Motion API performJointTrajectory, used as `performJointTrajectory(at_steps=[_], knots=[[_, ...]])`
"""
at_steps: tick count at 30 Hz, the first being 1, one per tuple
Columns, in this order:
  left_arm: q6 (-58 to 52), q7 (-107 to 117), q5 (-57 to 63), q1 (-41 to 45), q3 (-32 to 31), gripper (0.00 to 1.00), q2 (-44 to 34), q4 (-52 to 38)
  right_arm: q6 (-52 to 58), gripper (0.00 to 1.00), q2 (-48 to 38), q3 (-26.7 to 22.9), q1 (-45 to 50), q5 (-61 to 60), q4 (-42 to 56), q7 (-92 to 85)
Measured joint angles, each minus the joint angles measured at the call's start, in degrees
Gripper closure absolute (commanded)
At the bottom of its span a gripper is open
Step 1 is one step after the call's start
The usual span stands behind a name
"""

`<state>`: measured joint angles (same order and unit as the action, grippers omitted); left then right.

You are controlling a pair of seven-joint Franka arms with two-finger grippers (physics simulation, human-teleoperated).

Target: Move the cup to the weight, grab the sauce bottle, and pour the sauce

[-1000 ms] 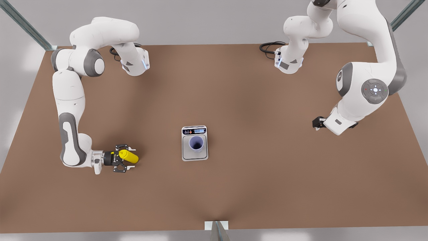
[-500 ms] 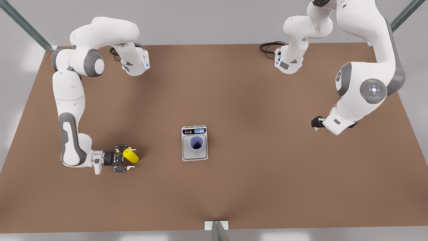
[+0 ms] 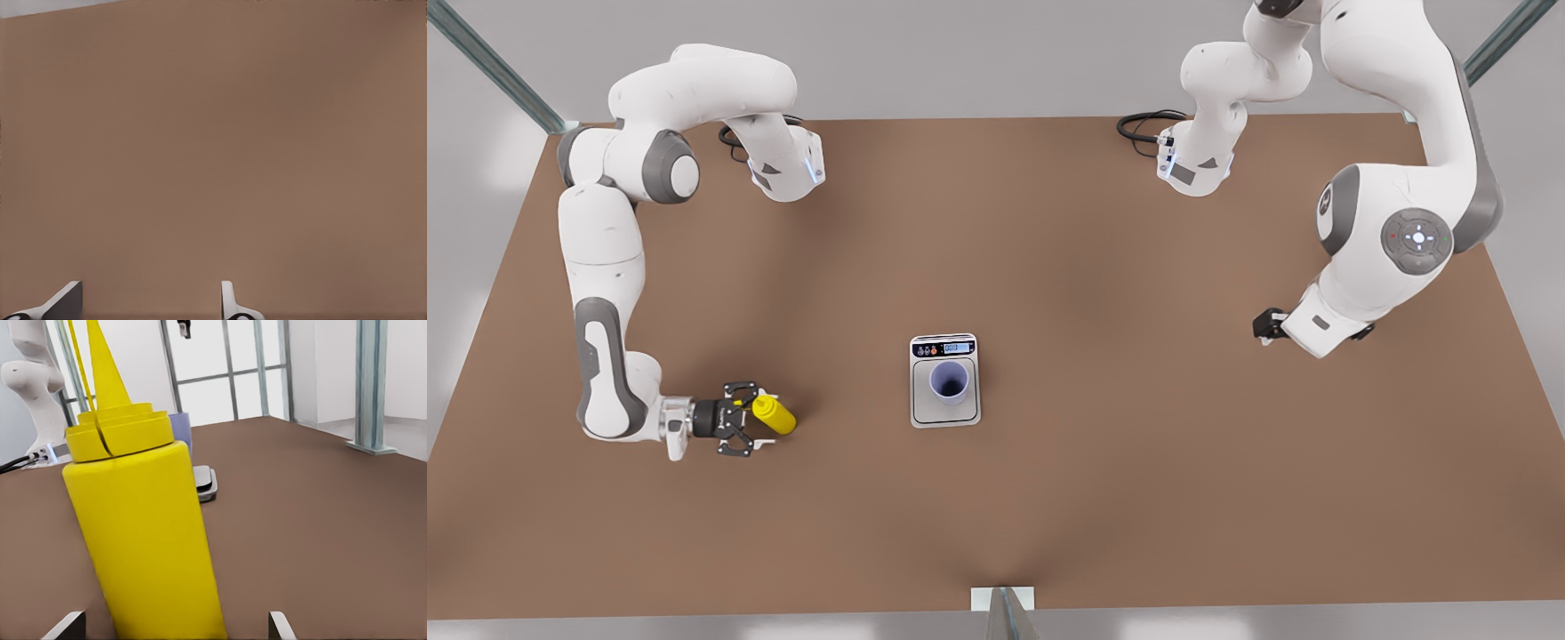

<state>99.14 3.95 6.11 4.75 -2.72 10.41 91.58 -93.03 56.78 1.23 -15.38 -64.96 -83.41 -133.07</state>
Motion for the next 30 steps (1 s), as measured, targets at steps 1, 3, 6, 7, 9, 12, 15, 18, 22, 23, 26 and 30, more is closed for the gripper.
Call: performJointTrajectory(at_steps=[1, 3, 6, 7, 9, 12, 15, 18, 22, 23, 26, 30], knots=[[0.0, -0.1, 0.0, 0.0, 0.0, 0.00, 0.0, 0.0, 0.0, 0.00, 0.0, 0.0, -0.2, 0.0, -0.1, 0.0], [0.0, -0.1, 0.0, 0.0, 0.0, 0.00, 0.0, 0.0, 0.0, 0.00, 0.0, 0.0, -0.1, 0.1, -0.1, 0.0], [0.0, -0.1, 0.0, 0.0, 0.0, 0.00, 0.0, 0.0, 0.0, 0.00, -0.1, 0.0, -0.1, 0.0, -0.1, 0.0], [0.0, -0.1, 0.0, 0.0, 0.0, 0.00, 0.0, 0.0, 0.0, 0.00, -0.1, 0.0, -0.1, 0.0, -0.1, 0.0], [0.0, -0.1, 0.0, 0.0, 0.0, 0.00, 0.0, 0.0, 0.0, 0.00, -0.1, 0.0, 0.0, 0.0, -0.2, 0.0], [0.0, 0.0, 0.0, 0.0, 0.0, 0.00, 0.0, 0.0, 0.0, 0.00, -0.1, 0.0, 0.0, 0.1, -0.2, 0.0], [0.0, -0.1, 0.0, 0.1, 0.0, 0.00, 0.0, 0.0, 0.0, 0.00, -0.1, 0.0, 0.0, 0.0, -0.3, 0.0], [0.0, 0.0, 0.0, 0.1, 0.0, 0.00, 0.0, 0.0, 0.1, 0.00, -0.1, 0.0, 0.0, 0.1, -0.7, 0.0], [0.0, 0.0, 0.0, 0.1, 0.0, 0.00, 0.0, 0.0, 0.1, 0.00, -0.2, 0.0, -0.6, 1.2, -0.7, -0.1], [0.0, 0.0, 0.0, 0.1, 0.0, 0.00, 0.0, 0.0, 0.1, 0.00, -0.2, 0.0, -1.0, 1.4, -1.0, -0.1], [0.0, 0.0, 0.0, 0.1, 0.0, 0.00, 0.0, 0.0, 0.1, 0.00, -0.4, 0.1, -2.3, 3.3, -1.9, -0.2], [0.0, 0.0, 0.0, 0.1, 0.0, 0.00, 0.0, 0.0, 0.5, 0.00, -1.2, 0.2, -4.7, 5.7, -3.2, -0.3]])
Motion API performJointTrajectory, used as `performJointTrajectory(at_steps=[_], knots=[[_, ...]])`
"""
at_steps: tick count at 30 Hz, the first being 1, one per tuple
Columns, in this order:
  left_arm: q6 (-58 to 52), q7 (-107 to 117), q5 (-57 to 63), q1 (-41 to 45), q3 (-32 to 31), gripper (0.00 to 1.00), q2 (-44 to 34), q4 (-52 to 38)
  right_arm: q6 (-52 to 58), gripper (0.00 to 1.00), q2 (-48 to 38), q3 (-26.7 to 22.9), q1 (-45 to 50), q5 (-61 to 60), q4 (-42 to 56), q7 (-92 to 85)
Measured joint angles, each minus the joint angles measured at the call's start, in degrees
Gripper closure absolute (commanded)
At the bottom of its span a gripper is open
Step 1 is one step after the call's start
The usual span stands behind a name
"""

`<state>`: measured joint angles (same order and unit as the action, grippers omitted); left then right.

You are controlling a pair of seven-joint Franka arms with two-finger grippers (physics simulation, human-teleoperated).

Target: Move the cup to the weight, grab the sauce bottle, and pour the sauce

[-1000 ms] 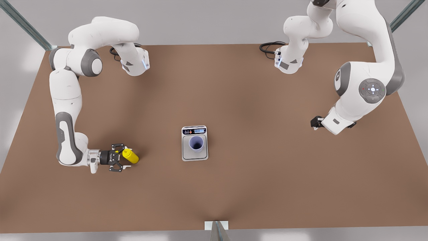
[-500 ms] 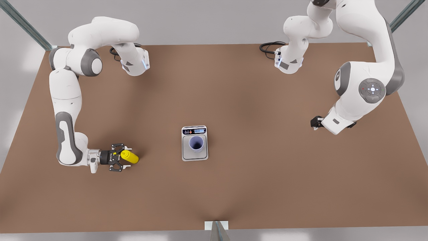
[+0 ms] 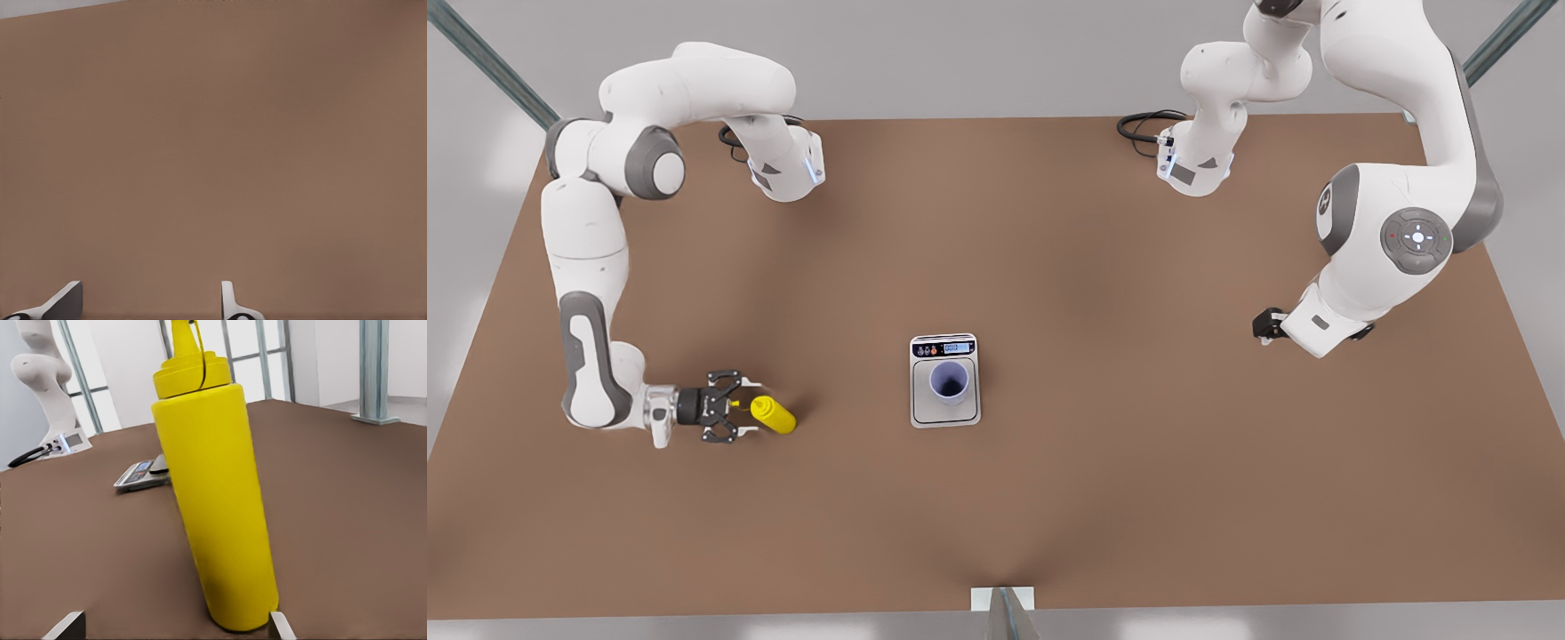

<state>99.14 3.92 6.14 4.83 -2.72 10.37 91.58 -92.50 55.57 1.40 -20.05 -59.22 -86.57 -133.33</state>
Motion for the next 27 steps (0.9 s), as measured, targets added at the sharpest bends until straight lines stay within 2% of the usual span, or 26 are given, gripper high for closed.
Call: performJointTrajectory(at_steps=[7, 9, 11, 13, 14, 15, 16, 17, 18, 19, 20, 21, 23, 24, 26, 27], knots=[[-0.1, 0.0, 0.0, 0.0, 0.0, 0.00, 0.0, 0.0, 0.0, 0.00, -3.9, 3.6, -7.1, 7.2, -3.0, 0.1], [-0.1, 0.0, 0.0, 0.0, 0.0, 0.00, 0.0, 0.0, 0.1, 0.00, -5.0, 7.8, -14.0, 13.0, -3.4, 0.2], [-0.1, 0.0, 0.0, 0.0, 0.0, 0.00, 0.0, 0.0, 3.5, 0.00, -8.6, 9.7, -22.8, 20.1, -3.4, 0.4], [-0.1, -0.1, 0.0, 0.0, 0.0, 0.00, 0.0, 0.0, 10.3, 0.00, -21.0, 12.4, -31.9, 24.4, -2.1, 11.9], [-0.1, -0.1, 0.0, 0.0, 0.0, 0.00, 0.0, 0.0, 12.6, 0.00, -28.7, 12.8, -32.3, 24.5, -1.8, 20.8], [-0.1, -0.1, 0.0, 0.0, 0.0, 0.00, 0.0, 0.0, 13.4, 0.00, -39.3, 16.4, -31.5, 24.5, -2.0, 36.1], [-0.1, 0.0, 0.0, 0.0, 0.0, 0.00, 0.0, 0.0, 13.1, 0.00, -47.3, 23.9, -31.4, 24.8, -1.5, 52.9], [-0.1, 0.0, 0.0, 0.0, 0.0, 0.00, 0.0, 0.0, 10.0, 0.00, -52.6, 27.9, -26.4, 28.9, 0.6, 70.1], [-0.1, 0.0, 0.0, 0.0, 0.0, 0.00, -0.1, 0.0, 5.5, 0.00, -55.4, 28.5, -16.6, 35.8, 0.9, 85.6], [-0.1, 0.0, 0.0, 0.0, 0.0, 0.00, -0.1, 0.0, 2.2, 0.00, -55.9, 29.7, -5.9, 48.7, 0.4, 103.3], [-0.1, -0.1, 0.0, 0.0, 0.0, 0.00, -0.1, 0.0, 1.7, 0.00, -55.8, 30.9, 4.3, 52.4, -1.2, 122.4], [-0.1, 0.0, 0.0, 0.0, 0.0, 0.00, -0.1, 0.0, -0.4, 0.00, -55.7, 31.0, 15.4, 56.0, -2.4, 132.3], [-0.1, 0.0, 0.0, 0.0, 0.0, 0.00, -0.1, 0.0, -0.5, 0.00, -55.3, 28.3, 40.1, 60.0, -4.1, 131.0], [-0.1, 0.0, 0.0, 0.0, 0.0, 0.00, -0.1, 0.0, -0.5, 0.00, -54.5, 29.2, 50.4, 63.8, -3.3, 130.6], [-0.1, 0.0, 0.0, 0.0, 0.0, 0.00, -0.1, 0.0, -0.5, 0.00, -53.3, 28.5, 70.1, 63.2, -1.9, 130.1], [-0.1, 0.0, 0.0, 0.0, 0.0, 0.00, -0.1, 0.0, -0.7, 0.00, -52.1, 13.1, 91.3, 62.6, -1.2, 130.0]])
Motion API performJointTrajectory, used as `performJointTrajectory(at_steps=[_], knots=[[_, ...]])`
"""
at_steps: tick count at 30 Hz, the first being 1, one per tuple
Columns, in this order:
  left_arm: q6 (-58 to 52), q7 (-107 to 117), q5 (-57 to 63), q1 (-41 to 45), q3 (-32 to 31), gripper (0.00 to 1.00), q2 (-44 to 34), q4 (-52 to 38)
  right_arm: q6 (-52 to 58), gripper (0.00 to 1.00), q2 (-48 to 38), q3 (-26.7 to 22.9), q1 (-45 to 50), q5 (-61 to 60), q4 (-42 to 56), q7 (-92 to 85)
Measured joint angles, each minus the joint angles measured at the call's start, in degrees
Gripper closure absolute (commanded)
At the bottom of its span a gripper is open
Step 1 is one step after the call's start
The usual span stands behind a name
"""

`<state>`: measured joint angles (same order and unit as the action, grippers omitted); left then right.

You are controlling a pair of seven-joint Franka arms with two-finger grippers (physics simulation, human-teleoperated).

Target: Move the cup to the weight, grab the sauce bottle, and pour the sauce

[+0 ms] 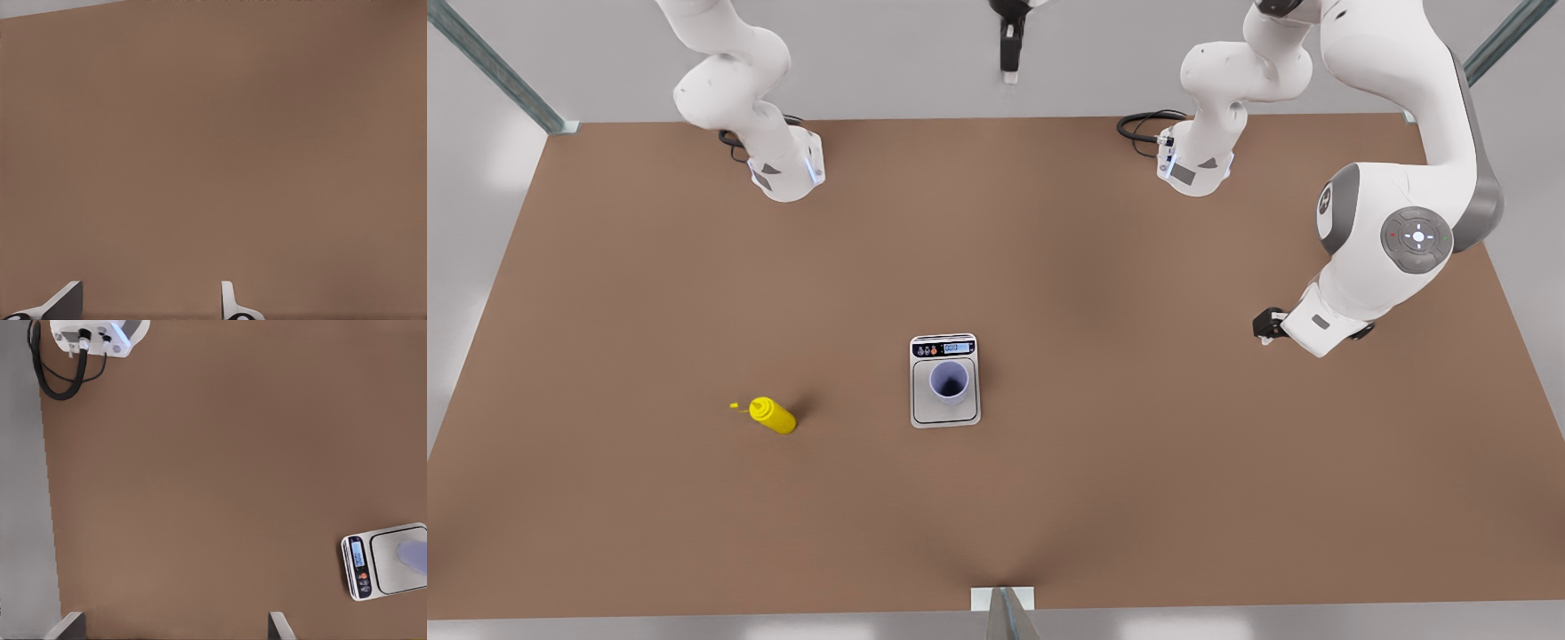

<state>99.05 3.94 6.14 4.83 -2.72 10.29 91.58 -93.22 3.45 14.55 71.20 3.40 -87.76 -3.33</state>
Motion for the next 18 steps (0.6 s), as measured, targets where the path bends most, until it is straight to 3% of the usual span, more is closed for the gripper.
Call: performJointTrajectory(at_steps=[1, 3, 5, 8, 9, 10, 18], knots=[[0.0, 0.0, 0.0, 0.0, 0.0, 0.00, 0.0, 0.0, -2.1, 0.00, 0.8, -5.9, 7.9, 0.3, -0.3, 0.0], [0.0, -0.1, 0.0, 0.0, 0.0, 0.00, 0.0, 0.0, -4.3, 0.00, 4.5, -6.4, 1.7, 0.5, 0.1, -0.1], [0.0, -0.1, 0.0, 0.0, 0.0, 0.00, 0.0, 0.0, -4.2, 0.00, 10.4, -6.6, -25.1, 0.6, 5.8, -0.4], [0.0, 0.0, 0.0, 0.0, 0.0, 0.00, 0.0, 0.0, -4.2, 0.00, 11.5, -6.7, -81.0, 0.9, 7.0, -0.4], [0.0, 0.0, 0.0, 0.0, 0.0, 0.00, 0.0, 0.0, -4.1, 0.00, 11.5, -6.7, -84.3, 0.8, 7.1, -0.1], [0.0, 0.0, 0.0, 0.0, 0.0, 0.00, 0.0, 0.0, -3.9, 0.00, 11.4, -6.5, -80.6, 0.6, 7.1, 0.1], [0.0, 0.0, 0.0, 0.0, 0.0, 0.00, 0.0, 0.0, -4.1, 0.00, 13.2, -6.6, -82.5, 0.6, 7.1, 0.1]])
